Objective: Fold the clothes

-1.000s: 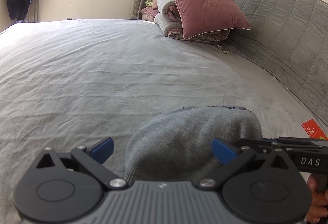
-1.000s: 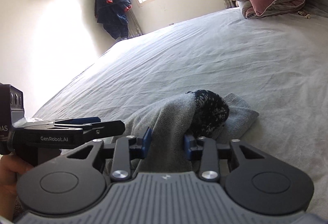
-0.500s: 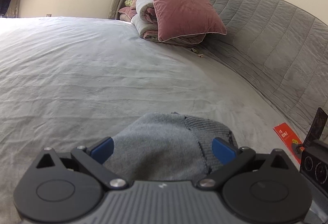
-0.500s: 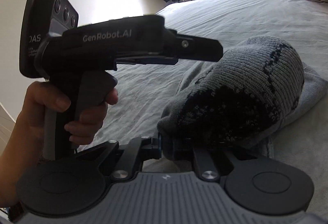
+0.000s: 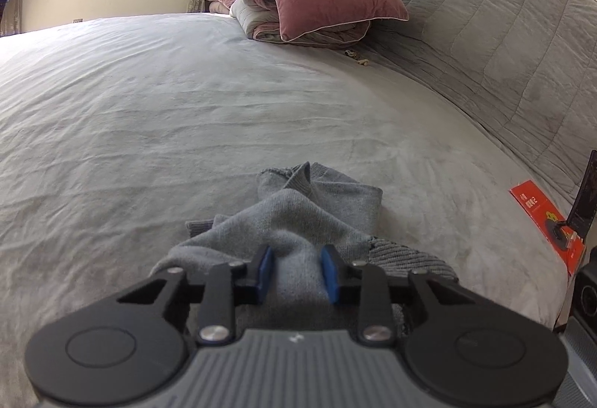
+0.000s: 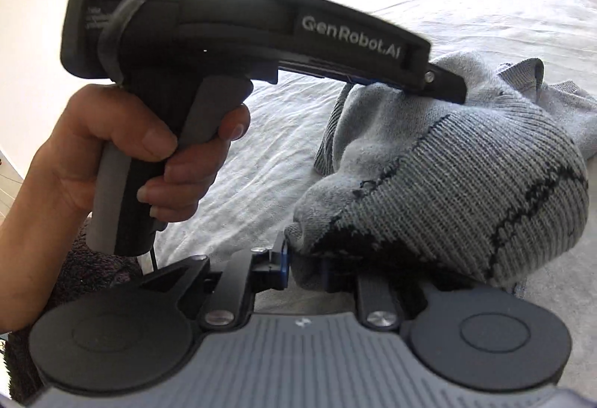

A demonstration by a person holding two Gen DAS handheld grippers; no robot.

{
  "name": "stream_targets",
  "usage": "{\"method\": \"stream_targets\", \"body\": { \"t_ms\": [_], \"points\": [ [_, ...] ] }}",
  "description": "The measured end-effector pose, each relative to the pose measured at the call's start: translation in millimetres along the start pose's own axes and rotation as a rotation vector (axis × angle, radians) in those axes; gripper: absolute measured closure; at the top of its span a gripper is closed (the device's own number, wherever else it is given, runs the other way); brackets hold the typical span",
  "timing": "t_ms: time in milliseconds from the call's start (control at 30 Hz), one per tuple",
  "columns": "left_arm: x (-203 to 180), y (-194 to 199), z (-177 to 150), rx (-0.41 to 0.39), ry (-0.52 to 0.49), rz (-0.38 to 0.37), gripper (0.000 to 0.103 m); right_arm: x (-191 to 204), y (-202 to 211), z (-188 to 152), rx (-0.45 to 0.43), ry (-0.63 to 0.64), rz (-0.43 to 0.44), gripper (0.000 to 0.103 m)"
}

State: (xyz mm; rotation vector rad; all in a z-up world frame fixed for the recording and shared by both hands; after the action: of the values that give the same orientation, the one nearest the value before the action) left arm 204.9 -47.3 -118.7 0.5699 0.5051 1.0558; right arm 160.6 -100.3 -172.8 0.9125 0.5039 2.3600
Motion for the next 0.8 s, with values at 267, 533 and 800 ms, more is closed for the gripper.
{"method": "stream_targets", "body": {
  "t_ms": [267,533,800],
  "points": [
    [30,28,-9,-0.024,0.020,0.067,0.096,-6,36,18,-0.091,0.005,0.003,0.059],
    [68,56,-40,0.006,0.025,0.114,0.096,-27,72,33,-0.248,-0.107,0.014,0.052],
    [106,65,-87,0.118,0.017,0.185,0.099,-67,61,47,-0.307,-0.297,-0.019,0.052]
  ]
}}
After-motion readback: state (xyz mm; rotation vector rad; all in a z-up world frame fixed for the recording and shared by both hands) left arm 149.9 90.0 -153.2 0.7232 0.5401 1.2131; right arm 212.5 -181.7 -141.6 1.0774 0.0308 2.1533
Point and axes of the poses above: each gripper's, at about its wrist camera, not at the fingertips, and y roughly against the way its jaws point, x to its left, z to its top, the point moved 6 cm from there along -y, roughly the way its jaws point, and after that the axes turned 10 degrees about z, right-handed, at the moved point
